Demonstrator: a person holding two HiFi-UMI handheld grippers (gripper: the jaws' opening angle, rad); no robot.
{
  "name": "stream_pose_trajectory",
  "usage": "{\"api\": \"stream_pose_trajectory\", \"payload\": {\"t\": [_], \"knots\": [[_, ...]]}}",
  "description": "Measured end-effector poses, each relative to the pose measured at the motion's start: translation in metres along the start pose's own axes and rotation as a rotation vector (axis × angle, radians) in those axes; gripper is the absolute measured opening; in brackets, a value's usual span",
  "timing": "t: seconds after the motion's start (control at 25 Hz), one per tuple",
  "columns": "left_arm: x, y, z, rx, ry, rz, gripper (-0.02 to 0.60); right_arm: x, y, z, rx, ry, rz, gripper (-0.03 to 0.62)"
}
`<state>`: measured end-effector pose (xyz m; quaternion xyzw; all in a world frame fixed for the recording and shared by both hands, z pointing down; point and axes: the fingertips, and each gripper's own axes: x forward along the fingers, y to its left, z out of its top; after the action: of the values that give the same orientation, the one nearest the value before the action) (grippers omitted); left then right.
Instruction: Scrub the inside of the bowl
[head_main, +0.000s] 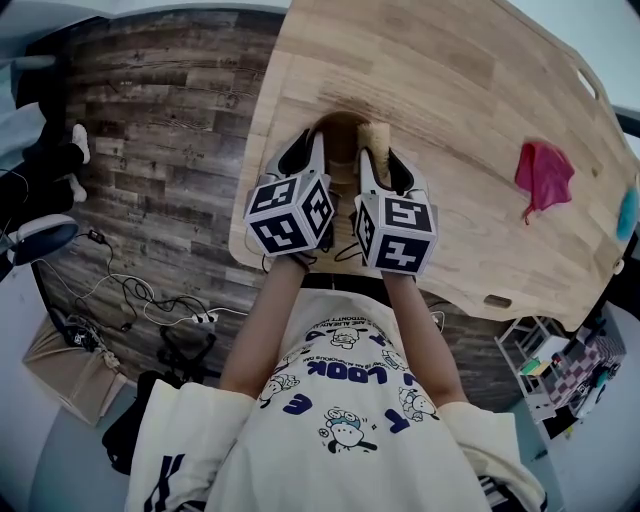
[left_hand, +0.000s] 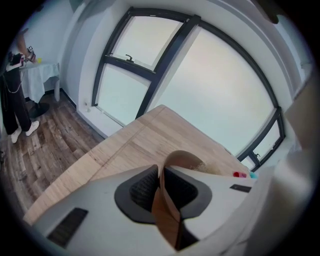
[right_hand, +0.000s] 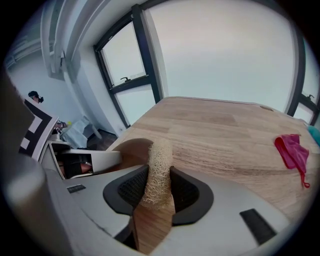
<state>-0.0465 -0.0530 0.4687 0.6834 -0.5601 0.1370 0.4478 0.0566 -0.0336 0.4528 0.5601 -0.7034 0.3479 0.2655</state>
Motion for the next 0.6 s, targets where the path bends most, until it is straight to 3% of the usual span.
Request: {"api": "stream_pose_trajectory", "payload": {"t": [0.2, 0.36, 0.6], "knots": [[0.003, 0.0, -0.004, 0.072, 0.039, -0.029, 0.073, 0.005, 0.0, 0.003, -0.103, 0.019, 0.025, 0.126], [0.002, -0.003, -0.001, 0.14, 0.049, -0.053, 0.133, 0.007, 0.002, 0.006, -0.212, 0.032, 0.046, 0.126], [0.001, -0.015, 0.002, 0.318, 0.068, -0.099, 0.133, 0.008, 0.012, 0.008, -0.394, 0.043, 0.112, 0.126]]}}
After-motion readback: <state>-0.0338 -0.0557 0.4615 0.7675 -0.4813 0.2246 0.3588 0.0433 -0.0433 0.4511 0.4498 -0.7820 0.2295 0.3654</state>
